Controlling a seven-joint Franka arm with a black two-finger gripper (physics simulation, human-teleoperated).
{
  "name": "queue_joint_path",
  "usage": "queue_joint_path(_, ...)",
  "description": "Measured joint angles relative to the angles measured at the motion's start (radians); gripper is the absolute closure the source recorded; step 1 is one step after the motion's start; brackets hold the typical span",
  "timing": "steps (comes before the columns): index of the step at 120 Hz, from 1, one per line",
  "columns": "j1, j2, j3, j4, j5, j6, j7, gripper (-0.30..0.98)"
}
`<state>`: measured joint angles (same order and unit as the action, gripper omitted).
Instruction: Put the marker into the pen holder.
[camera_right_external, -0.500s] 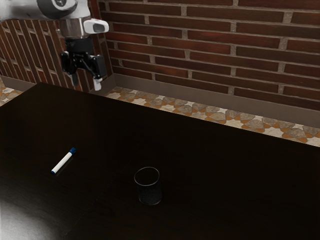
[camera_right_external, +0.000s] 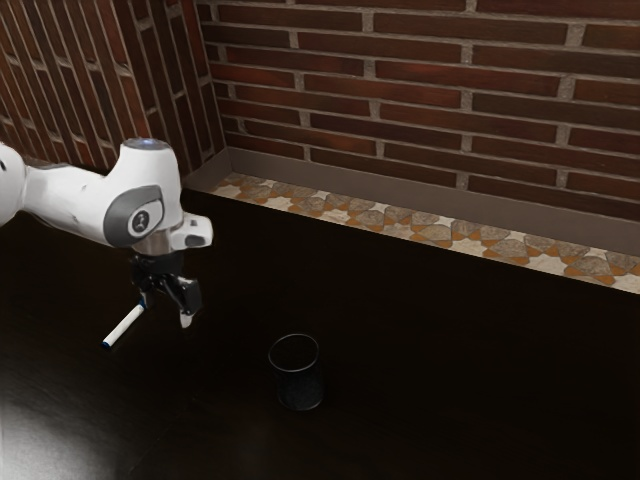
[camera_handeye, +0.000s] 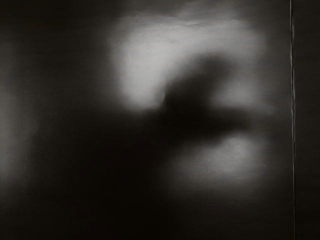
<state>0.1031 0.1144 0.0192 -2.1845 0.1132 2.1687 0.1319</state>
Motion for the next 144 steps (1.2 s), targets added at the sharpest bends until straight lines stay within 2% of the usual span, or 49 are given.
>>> queue_joint_path(14,0.01,-0.009,0.063,-0.008,0.049,0.109,0.034,0.0)
queue_joint_path(32,0.007,0.018,0.094,-0.063,0.054,0.181,0.067,0.0)
queue_joint_path(88,0.007,0.104,0.16,-0.06,0.028,0.274,0.131,0.0)
queue_joint_path(112,0.013,0.188,0.164,0.064,0.019,0.286,0.154,0.0)
queue_joint_path(144,0.044,0.235,0.177,0.102,-0.042,0.286,0.204,0.0)
